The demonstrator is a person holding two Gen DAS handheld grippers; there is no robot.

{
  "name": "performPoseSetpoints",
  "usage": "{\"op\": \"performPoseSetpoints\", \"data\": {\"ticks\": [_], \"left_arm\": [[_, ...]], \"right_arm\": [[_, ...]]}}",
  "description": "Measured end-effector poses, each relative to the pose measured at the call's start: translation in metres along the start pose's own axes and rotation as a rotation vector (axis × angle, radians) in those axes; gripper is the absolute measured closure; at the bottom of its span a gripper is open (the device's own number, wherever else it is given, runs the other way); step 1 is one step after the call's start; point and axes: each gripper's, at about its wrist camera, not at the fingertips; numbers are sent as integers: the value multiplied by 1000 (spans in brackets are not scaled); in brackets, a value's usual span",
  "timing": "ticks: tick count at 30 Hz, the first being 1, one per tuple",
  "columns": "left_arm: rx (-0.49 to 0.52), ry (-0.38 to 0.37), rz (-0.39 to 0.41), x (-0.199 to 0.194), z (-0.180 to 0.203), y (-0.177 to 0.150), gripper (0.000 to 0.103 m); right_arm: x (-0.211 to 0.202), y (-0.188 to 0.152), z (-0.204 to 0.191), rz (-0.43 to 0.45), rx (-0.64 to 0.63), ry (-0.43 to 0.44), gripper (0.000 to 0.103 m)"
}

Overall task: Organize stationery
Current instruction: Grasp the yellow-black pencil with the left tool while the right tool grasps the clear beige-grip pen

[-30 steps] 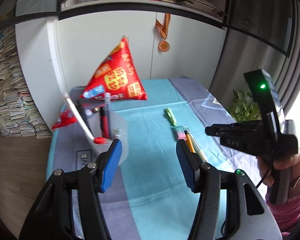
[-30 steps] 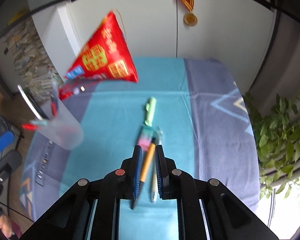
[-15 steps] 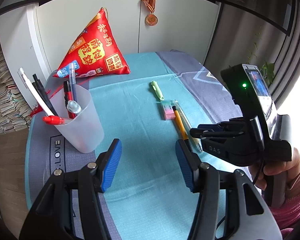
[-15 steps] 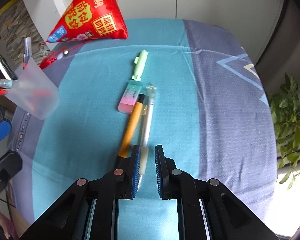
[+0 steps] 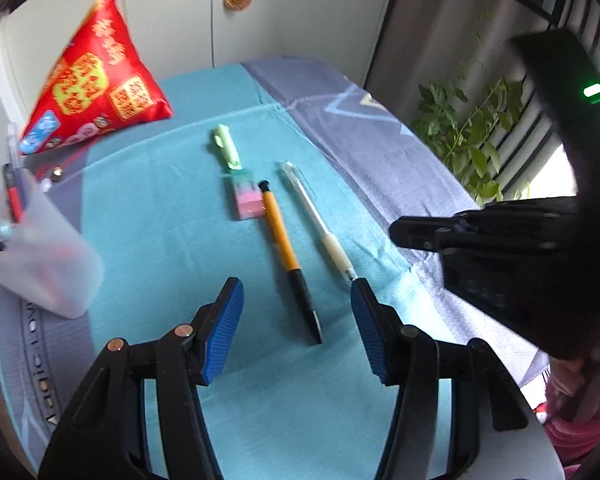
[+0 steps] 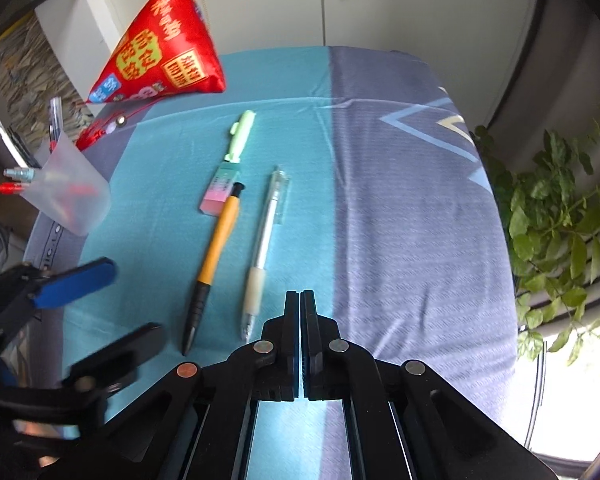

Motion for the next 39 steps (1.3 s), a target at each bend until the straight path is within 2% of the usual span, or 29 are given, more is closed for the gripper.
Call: {"op": "performPoseSetpoints", "data": {"ticks": [2, 3, 4, 9, 15, 20, 22, 24, 25, 26, 29, 30, 31, 33, 36, 39], "left_arm": [[-14, 1, -33, 15, -3, 1, 63], [-31, -11, -57, 23, -5, 0, 80], [-45, -17, -72, 27, -9, 1, 90], [-100, -3, -43, 21, -22, -1, 95], [-92, 15, -13, -12, -27, -21, 95], [-91, 20, -24, -26, -31, -38, 95], [-89, 20, -33, -27, -32, -43, 95], [-89, 18, -51, -24, -32, -48, 95], [-90, 15, -62, -22, -32, -50, 95], [-93, 12, -70, -21, -31, -51, 95], [-93, 3, -69, -21, -30, -50, 92], [-93, -1, -62, -22, -30, -48, 84], [-94, -1, -53, -24, -30, -46, 69], [-91, 3, -24, -26, -29, -40, 50], [-71, 9, -12, -23, -27, -31, 50], [-68, 29, -21, -9, -29, -21, 52]], "right_arm": [[-4, -4, 10, 3, 21, 3, 102], [-7, -6, 13, 4, 26, 7, 102], [-7, -6, 11, 5, 31, 12, 102], [-9, -4, 6, 14, 28, 40, 102], [2, 0, -17, -3, -8, 92, 101], [20, 7, -34, -42, -22, 89, 87], [23, 9, -38, -44, -30, 76, 84], [27, 10, -43, -53, -62, 52, 84], [27, 9, -44, -52, -66, 42, 91], [26, 9, -44, -45, -73, 25, 91], [23, 3, -40, -54, -87, 32, 92], [20, -1, -37, -59, -94, 36, 92], [17, -5, -33, -65, -99, 43, 92], [8, -16, -26, -87, -127, 65, 92], [-1, -34, -24, -114, -198, 83, 92], [-7, -41, -20, -102, -192, 100, 88]]}}
Point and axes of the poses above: each gripper's, at about its wrist camera, not at the fingertips, and x roughly the way its jaws point, z to its right, y to its top, and after that the axes turned 12 degrees about -y, right-handed
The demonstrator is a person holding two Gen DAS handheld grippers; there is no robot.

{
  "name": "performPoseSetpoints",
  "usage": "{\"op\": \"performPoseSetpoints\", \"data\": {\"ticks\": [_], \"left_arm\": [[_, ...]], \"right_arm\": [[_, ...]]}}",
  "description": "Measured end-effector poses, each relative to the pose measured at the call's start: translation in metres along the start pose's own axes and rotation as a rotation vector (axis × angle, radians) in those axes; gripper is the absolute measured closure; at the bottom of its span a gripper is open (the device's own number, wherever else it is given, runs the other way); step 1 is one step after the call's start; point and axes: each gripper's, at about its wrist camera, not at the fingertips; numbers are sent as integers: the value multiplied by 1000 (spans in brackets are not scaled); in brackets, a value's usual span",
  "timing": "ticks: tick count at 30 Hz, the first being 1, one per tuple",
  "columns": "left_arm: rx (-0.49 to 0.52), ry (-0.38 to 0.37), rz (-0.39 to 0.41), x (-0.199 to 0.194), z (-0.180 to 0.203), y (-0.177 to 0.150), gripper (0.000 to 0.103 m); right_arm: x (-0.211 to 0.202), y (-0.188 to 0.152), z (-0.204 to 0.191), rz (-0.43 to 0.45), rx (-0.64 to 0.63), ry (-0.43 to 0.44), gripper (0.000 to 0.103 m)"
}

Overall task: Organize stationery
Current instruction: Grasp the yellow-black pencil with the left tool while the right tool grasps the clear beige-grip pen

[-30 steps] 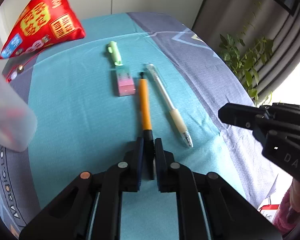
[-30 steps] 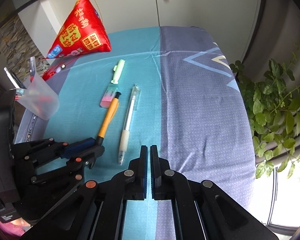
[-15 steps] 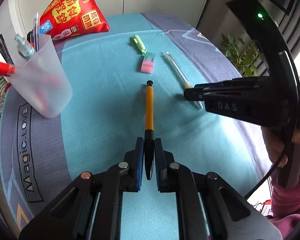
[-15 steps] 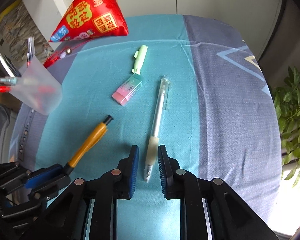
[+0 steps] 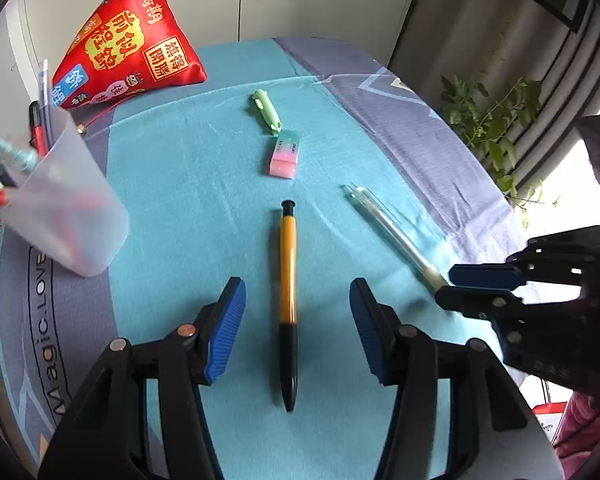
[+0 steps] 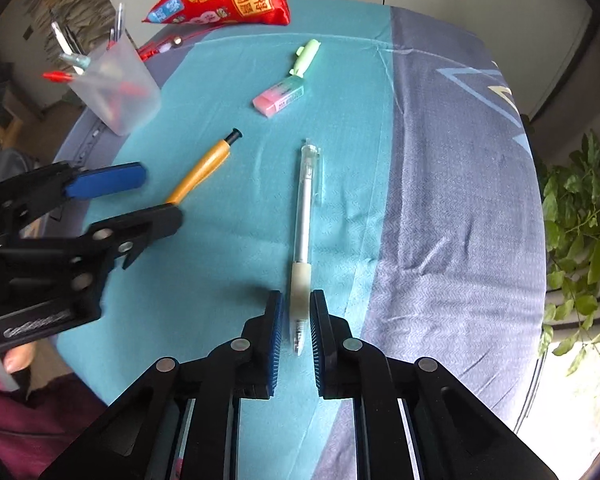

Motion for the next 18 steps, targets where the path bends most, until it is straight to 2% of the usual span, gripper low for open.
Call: {"op": "performPoseSetpoints", "data": {"ticks": [2, 4, 5, 7, 9, 12, 13, 16, 18], "left_arm": [[-5, 11, -7, 6, -2, 5, 52], [-13, 10, -7, 10, -5, 9, 60], [-14, 9, -11, 12, -6, 11, 63], [-23, 16, -30, 20, -10, 13, 81], [-18, 27, -16, 21, -11, 14, 88], [-23, 21, -23, 24, -14, 18, 90], [-26, 19, -28, 25, -15, 19, 95], [-39, -5, -31, 23, -16, 20, 95], [-54, -23, -20, 18, -18, 19, 95]], "right_arm": [[-3, 6, 7, 31, 47, 0, 70], [-4, 12, 11, 53, 79, -11, 63], [-3, 17, 12, 63, 83, -10, 63], [1, 29, 9, 69, 73, -15, 63], [7, 41, 1, 69, 52, -27, 63], [16, 51, -7, 55, 38, -52, 63], [19, 54, -8, 49, 40, -55, 63], [28, 60, -7, 29, 40, -58, 64], [32, 64, -11, 22, 27, -68, 71]]}}
Point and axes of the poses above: each gripper's, at about its wrist camera, not at the fingertips, and x roughly the way its jaws point, z to its right, y to its top, and after that the axes turned 12 degrees about -y, right-handed
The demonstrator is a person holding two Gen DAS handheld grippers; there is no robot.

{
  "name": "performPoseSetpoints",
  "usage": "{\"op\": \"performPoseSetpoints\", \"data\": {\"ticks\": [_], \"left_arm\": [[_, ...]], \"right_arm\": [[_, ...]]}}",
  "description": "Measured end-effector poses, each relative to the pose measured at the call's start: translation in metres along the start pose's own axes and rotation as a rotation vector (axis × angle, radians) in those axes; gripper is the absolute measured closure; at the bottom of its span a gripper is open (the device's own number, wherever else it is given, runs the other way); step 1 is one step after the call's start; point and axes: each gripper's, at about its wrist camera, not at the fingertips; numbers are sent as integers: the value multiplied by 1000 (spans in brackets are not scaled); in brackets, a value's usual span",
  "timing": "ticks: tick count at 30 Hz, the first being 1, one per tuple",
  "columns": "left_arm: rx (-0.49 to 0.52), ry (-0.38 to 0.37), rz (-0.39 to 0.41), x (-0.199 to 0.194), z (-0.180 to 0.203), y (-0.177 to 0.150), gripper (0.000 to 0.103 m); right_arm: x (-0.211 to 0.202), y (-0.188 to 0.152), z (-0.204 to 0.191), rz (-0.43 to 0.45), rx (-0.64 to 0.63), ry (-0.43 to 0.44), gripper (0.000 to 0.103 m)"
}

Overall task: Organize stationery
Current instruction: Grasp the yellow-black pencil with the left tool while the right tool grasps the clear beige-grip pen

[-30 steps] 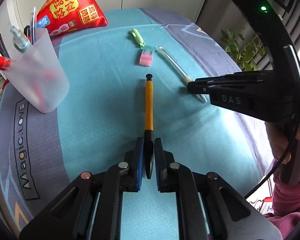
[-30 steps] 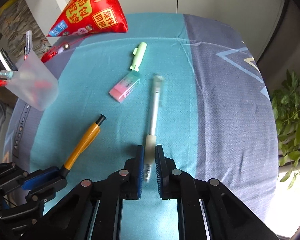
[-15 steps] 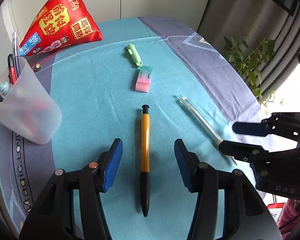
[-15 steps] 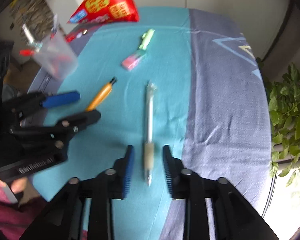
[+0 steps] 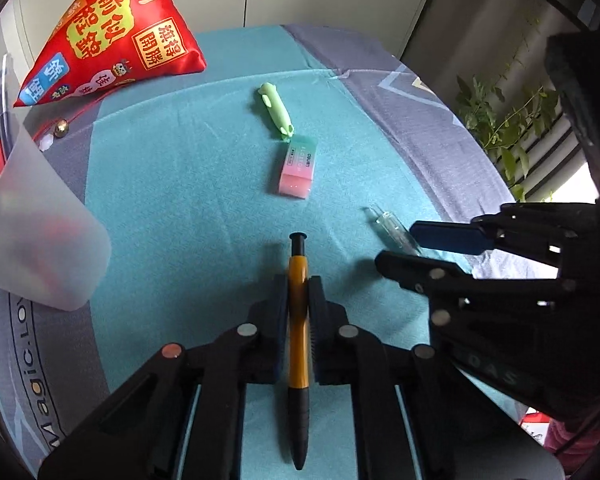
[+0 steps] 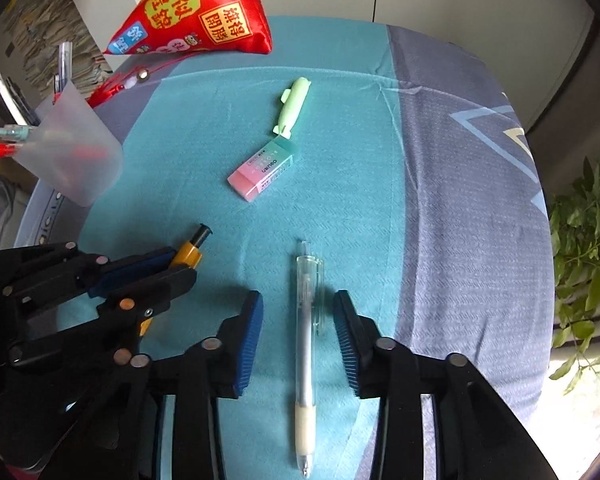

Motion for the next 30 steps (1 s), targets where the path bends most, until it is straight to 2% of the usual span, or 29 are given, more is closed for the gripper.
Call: {"op": "performPoseSetpoints", "data": {"ticks": [2, 7, 18, 24, 30], "left_arm": [[-6, -7, 17, -7, 1, 1, 95], [-11, -19, 76, -34, 3, 1, 95], [43, -24, 200, -87, 24, -6, 95], [58, -16, 246, -106, 28, -8, 95], [71, -1, 284, -121, 31, -8, 95]], "right_arm": [[0, 2, -3, 8, -11, -20, 87], [-12, 2, 0, 41, 12, 1, 87], [-83, -14, 15, 221, 46, 26, 87], [-99, -15, 7, 288, 51, 44, 87], [-107, -17, 4, 319, 59, 63, 87]]}}
Point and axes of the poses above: each gripper's, at about its wrist camera, not at the fingertips, and x roughly the way its jaws point, z to its right, y to its top, and after that the axes turned 12 degrees about -y, right-handed
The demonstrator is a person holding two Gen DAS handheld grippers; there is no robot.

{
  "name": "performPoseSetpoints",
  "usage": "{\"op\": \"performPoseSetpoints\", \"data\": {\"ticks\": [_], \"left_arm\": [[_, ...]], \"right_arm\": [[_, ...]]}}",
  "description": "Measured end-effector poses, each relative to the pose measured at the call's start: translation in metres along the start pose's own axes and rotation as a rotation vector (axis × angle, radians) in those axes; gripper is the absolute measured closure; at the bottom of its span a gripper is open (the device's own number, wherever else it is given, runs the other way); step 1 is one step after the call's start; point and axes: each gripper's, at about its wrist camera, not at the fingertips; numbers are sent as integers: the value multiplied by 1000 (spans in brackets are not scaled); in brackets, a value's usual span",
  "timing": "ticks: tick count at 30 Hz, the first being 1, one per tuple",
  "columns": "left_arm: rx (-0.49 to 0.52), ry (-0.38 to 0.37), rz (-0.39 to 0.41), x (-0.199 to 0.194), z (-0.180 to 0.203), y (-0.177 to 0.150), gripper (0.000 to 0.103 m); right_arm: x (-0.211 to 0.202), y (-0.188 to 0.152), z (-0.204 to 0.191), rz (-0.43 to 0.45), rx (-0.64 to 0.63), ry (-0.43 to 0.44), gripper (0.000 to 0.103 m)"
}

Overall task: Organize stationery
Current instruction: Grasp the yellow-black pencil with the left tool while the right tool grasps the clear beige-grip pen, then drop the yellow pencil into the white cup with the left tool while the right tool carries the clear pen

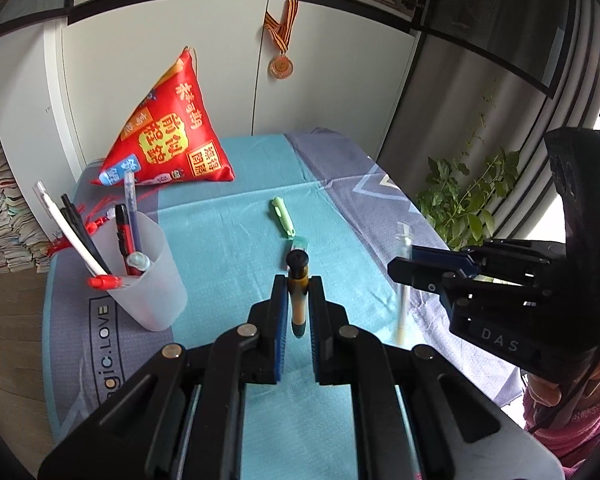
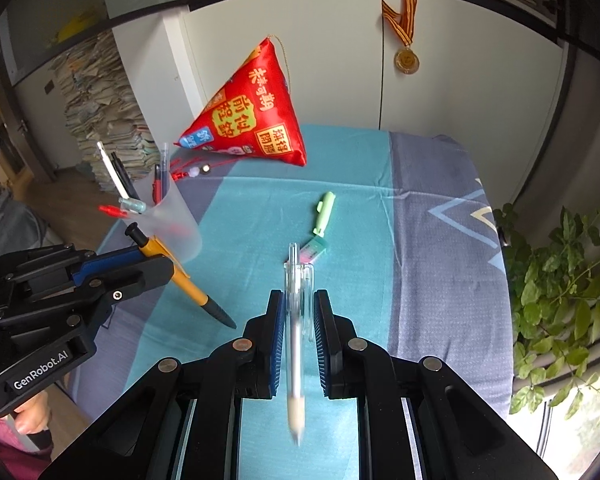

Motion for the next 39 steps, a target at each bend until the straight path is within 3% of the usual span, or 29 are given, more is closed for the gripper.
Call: {"op": "performPoseSetpoints", "data": {"ticks": [13, 22, 29, 35, 39], "left_arm": [[15, 72, 135, -49, -9, 33, 95], [-27, 200, 243, -88, -38, 54, 95], [-80, 265, 224, -86, -66, 47, 95], [-109, 267, 182, -71, -81, 40, 95], [-127, 243, 195, -68, -86, 43, 95]], "right_arm": [[-17, 4, -8, 51, -4, 11, 87], [-15, 3, -13, 46, -13, 23, 87], [-17, 6, -16, 54, -13, 24, 87], [-20, 13, -23, 68, -15, 26, 87], [-22, 23, -27, 82, -4, 30, 87]]}}
Point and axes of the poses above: each gripper's, at about its wrist camera, not at the fingertips, and x roughly the way its jaws point, z to its right, y to its top, and after that the axes turned 12 degrees about -y, right-handed
